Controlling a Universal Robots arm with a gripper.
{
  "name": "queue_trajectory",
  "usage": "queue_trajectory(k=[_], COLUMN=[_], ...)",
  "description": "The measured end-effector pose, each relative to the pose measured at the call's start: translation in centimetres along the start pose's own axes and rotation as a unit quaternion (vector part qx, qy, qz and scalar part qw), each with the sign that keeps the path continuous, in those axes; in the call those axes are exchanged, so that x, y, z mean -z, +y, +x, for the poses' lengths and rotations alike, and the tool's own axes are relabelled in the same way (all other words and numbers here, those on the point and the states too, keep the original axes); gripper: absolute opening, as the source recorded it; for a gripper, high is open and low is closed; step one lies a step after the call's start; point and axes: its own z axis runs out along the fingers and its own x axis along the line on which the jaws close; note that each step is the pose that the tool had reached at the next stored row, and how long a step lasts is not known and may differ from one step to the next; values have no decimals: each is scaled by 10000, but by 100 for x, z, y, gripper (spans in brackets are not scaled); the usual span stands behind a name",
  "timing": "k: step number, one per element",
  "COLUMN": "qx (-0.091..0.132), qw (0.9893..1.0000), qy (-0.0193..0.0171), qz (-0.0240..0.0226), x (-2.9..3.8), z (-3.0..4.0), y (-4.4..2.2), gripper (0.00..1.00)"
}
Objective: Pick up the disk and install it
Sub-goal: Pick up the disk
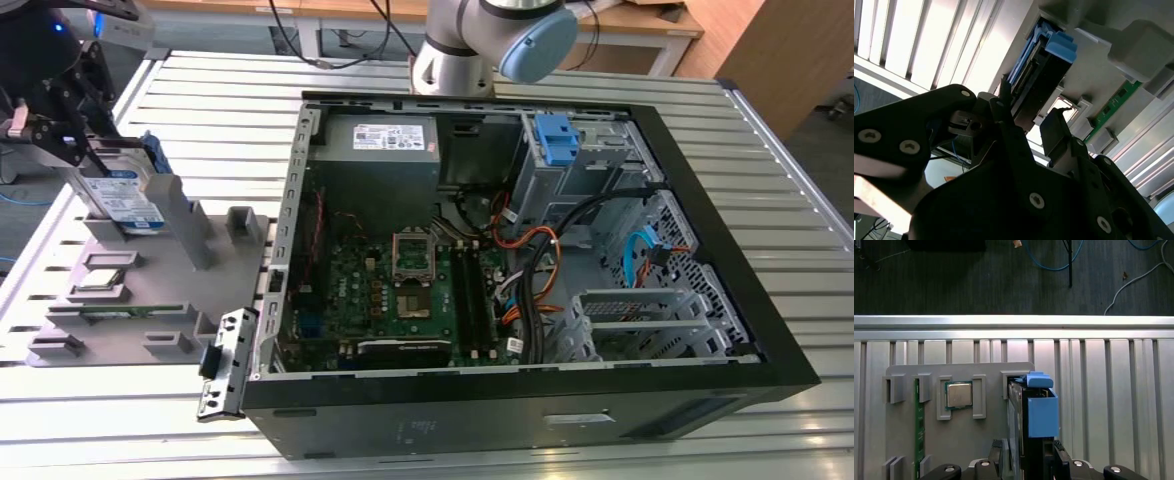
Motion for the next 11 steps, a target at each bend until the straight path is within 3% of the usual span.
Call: queue_trajectory(k=[2, 11], qx=[-4, -3], qw=[10000, 10000], qy=[0, 1], qz=[-35, -44], x=[-1, -1], z=[0, -13], y=[0, -1], gripper=[51, 51])
